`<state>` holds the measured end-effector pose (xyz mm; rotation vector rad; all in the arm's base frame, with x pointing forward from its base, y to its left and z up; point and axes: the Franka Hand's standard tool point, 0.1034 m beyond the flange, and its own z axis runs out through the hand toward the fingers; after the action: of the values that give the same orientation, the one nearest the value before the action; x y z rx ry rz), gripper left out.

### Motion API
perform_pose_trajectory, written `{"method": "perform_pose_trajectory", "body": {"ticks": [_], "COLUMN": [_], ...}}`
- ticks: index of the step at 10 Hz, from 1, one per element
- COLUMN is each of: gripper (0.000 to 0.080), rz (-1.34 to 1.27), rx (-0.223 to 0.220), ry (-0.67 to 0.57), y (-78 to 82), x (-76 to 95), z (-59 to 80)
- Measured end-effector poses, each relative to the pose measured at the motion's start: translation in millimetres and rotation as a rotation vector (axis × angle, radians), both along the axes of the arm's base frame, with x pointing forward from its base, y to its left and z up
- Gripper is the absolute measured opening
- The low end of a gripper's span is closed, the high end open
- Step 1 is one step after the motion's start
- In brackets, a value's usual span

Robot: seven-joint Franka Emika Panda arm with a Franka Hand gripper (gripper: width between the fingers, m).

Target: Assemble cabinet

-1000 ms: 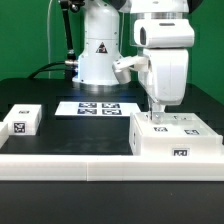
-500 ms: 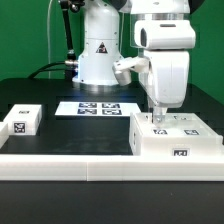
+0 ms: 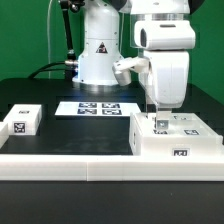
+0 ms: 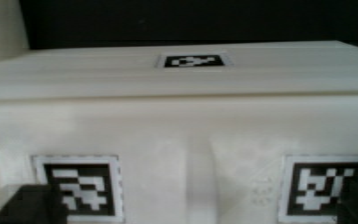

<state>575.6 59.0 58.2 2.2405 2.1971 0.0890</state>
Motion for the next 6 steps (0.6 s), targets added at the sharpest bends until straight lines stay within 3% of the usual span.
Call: {"method": "perform_pose_trajectory", "body": {"ticks": [2, 4, 6], "gripper": [0.0792, 0.0798, 0.0797], "rz": [0.0, -0.036, -0.095], "rx": [-0.002, -0.009, -0.01], "ry": [0.004, -0.009, -0.041], "y": [-0.4, -2.3, -3.4], "x": [-0.7, -6.4, -22.7], "z": [0.6, 15.0, 30.1]}}
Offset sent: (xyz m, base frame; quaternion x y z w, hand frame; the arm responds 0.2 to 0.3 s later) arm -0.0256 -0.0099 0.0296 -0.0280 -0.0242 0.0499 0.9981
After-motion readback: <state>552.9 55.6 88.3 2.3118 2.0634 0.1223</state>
